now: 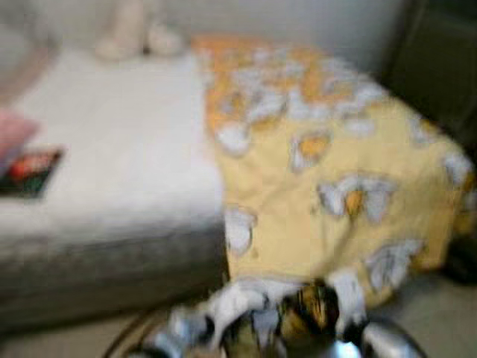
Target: Clean up the room
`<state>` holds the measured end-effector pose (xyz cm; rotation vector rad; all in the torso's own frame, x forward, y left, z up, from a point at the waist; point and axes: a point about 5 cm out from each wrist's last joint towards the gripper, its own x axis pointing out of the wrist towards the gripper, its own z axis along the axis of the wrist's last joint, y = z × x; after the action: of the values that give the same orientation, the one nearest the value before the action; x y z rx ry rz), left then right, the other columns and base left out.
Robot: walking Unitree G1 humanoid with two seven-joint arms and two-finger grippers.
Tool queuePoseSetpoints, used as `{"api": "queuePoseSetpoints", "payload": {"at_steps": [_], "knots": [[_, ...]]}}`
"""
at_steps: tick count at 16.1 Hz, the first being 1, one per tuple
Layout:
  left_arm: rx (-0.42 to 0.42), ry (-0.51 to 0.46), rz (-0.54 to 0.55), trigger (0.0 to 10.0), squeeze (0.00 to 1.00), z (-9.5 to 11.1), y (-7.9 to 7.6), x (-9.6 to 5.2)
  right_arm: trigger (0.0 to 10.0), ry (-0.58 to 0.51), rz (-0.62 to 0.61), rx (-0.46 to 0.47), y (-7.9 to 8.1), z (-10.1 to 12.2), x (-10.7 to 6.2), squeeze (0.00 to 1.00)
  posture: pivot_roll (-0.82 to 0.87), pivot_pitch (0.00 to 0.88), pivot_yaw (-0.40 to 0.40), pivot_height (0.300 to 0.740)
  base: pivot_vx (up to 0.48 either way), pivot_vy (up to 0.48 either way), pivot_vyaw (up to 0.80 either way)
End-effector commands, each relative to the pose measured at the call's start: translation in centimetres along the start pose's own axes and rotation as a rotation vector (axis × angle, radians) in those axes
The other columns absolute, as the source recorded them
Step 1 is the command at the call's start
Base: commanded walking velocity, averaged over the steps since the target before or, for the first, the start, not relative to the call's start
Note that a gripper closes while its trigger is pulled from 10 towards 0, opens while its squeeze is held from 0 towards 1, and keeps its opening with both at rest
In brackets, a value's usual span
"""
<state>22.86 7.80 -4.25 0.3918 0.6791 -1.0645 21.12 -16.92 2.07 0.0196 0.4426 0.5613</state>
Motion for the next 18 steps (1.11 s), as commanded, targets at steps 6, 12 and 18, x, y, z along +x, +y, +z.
{"api": "queuePoseSetpoints", "payload": {"at_steps": [6, 12, 18], "knots": [[-0.214, -0.047, -0.293, 10.0, 0.00, -0.1, -3.0, 0.7, 10.0, -0.040, 0.052, -0.013, -0.1, 1.7, -0.6, 0.00, -0.02, 0.044, -0.025, 0.735, 0.000, 0.000, 0.00], [-0.205, -0.078, -0.296, 10.0, 1.00, 1.1, -3.8, 1.5, 10.0, -0.023, 0.076, -0.003, 0.0, 1.8, -0.4, 0.00, -0.01, 0.018, -0.046, 0.735, 0.000, 0.000, 0.00], [-0.149, -0.261, 0.206, 10.0, 1.00, 2.7, 4.5, -2.5, 10.0, -0.092, 0.003, 0.049, -0.9, 2.6, 0.2, 0.00, 0.03, 0.000, -0.016, 0.735, 0.000, 0.000, 0.00]]}}
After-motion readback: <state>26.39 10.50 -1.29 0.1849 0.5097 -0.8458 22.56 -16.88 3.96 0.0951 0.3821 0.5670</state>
